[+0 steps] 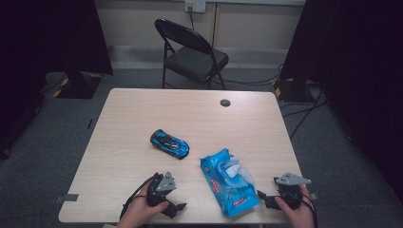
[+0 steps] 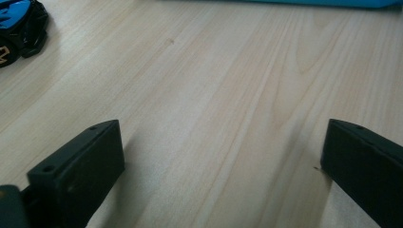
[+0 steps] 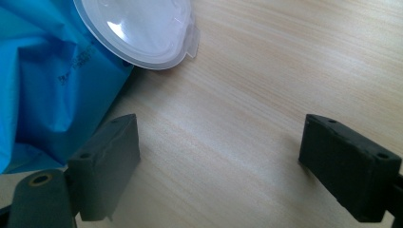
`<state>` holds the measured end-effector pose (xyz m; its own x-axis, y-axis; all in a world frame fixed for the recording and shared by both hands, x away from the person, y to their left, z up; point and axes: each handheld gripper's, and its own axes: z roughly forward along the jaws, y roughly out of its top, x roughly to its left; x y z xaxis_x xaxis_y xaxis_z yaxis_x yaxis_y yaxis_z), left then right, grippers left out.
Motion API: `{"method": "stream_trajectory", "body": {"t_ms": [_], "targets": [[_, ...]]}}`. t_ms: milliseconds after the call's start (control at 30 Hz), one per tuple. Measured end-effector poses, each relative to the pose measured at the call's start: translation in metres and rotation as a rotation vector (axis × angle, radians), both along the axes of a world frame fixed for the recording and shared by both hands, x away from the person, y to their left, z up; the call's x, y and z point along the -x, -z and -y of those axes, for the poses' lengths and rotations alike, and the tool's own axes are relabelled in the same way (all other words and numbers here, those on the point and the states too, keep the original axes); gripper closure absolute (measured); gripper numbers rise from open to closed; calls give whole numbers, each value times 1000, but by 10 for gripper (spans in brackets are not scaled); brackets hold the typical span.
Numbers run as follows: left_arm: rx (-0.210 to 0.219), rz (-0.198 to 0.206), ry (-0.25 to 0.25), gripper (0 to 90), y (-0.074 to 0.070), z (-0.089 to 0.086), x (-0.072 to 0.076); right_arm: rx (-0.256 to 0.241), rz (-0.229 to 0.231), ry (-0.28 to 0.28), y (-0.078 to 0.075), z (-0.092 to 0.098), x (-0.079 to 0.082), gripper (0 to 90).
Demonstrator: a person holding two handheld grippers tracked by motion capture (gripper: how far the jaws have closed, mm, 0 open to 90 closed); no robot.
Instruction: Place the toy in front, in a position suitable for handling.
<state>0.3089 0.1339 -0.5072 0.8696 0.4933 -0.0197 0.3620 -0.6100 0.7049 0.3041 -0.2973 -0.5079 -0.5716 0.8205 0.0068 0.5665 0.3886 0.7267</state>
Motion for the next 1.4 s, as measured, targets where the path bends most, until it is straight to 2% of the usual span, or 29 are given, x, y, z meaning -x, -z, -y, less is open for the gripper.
{"method": "stream_trajectory", "body": {"t_ms": [300, 367, 433, 533, 633, 700, 800, 967, 1067, 1267, 1400], "targets": [[1, 0, 2, 0, 0, 0, 0, -6, -1, 3, 0, 0, 1, 132], [-9, -3, 2, 0, -1, 1, 0, -12, -13, -2, -2, 0, 2, 132], [-21, -5, -3, 3, -2, 3, 1, -23, -16, -4, -6, 0, 4, 132], [-26, -6, 10, 49, -5, 4, 1, -43, 9, -24, -17, -4, 8, 133], [-18, 1, 1, 177, -7, 5, 1, -39, 41, -39, -29, -10, 13, 133], [-35, 12, -13, 148, -8, 7, 1, -39, 62, -45, -36, -16, 16, 132], [-22, 19, -14, 155, -10, 11, 1, -64, 69, -83, -43, -27, 22, 132], [7, 20, -2, 158, -14, 23, 2, -69, 68, -132, -45, -45, 28, 132], [6, 25, 18, 161, -16, 32, 4, -60, 65, -155, -44, -54, 31, 132], [24, 41, 71, 172, -22, 52, 7, -68, 61, -180, -42, -64, 33, 131], [23, 43, 94, 177, -24, 67, 8, -70, 53, -175, -40, -65, 32, 131]]}}
